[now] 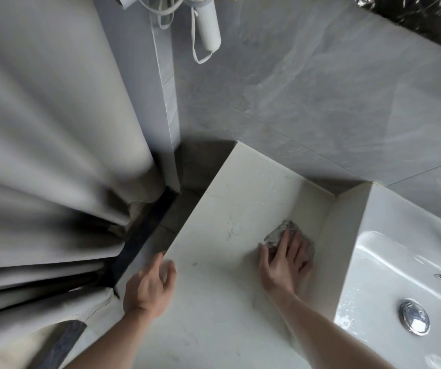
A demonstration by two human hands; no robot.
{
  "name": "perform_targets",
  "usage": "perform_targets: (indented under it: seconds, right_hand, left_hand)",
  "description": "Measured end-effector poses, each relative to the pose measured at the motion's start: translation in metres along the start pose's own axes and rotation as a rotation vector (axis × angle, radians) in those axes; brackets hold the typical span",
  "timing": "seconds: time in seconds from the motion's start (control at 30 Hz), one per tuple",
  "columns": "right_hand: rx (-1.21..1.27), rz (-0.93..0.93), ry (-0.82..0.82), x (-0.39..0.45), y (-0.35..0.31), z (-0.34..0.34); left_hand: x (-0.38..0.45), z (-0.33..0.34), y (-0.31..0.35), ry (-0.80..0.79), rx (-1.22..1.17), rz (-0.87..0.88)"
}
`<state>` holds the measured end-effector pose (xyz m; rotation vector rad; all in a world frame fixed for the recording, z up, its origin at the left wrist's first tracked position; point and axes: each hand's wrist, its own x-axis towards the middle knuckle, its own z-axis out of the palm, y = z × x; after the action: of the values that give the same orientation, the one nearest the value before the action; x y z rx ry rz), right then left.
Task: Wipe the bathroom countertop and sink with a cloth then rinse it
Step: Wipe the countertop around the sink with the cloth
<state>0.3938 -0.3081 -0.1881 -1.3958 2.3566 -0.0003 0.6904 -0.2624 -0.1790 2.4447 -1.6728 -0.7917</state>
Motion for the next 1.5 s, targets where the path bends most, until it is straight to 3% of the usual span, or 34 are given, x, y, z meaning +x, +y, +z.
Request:
perform_targets:
  seconds: [0.1, 0.3, 0.4, 0.47, 0.73, 0.83, 1.03, 1.17, 1.37, 1.5]
  right_hand:
    - [0.074, -0.001, 0.018, -0.004, -0.041, 0.013]
    - [-0.009, -0.507, -0.058, -0.023, -0.119, 0.032]
    - [0.006, -0.722, -0.106, -0.017, -0.124, 0.034]
    - [-0.006, -0.768, -0.099, -0.005, -0.109, 0.030]
    - [-0.076, -0.365, 0.129, 0.053, -0.005, -0.012]
    - [-0.125, -0.193, 0.103, 0.072, 0.016, -0.025]
    - [0.036, 0.049, 0.050, 0.074, -0.031, -0.011]
    - [0.024, -0.169, 0.038, 0.044, -0.094, 0.011]
    - [-0.027, -0.743, -0.114, 0.009, -0.153, 0.032]
    - [-0.007, -0.805, -0.121, 0.035, -0.121, 0.021]
  left_hand:
    - [0.001, 0.000, 0.000, -0.002, -0.016, -0.015]
    - [0.001, 0.000, 0.002, -0.014, -0.012, -0.042]
    - [0.000, -0.004, 0.004, -0.016, -0.024, -0.061]
    - [0.000, -0.005, 0.006, -0.012, -0.032, -0.067]
    - [-0.001, -0.006, 0.008, -0.016, -0.019, -0.077]
    - [0.000, -0.004, 0.006, -0.021, -0.016, -0.075]
    - [0.000, 0.000, 0.003, -0.012, -0.029, -0.057]
    - [0.001, 0.000, 0.003, -0.015, -0.016, -0.061]
    - [0.002, 0.002, 0.001, -0.027, -0.013, -0.061]
    - [0.003, 0.003, -0.002, -0.018, -0.008, -0.069]
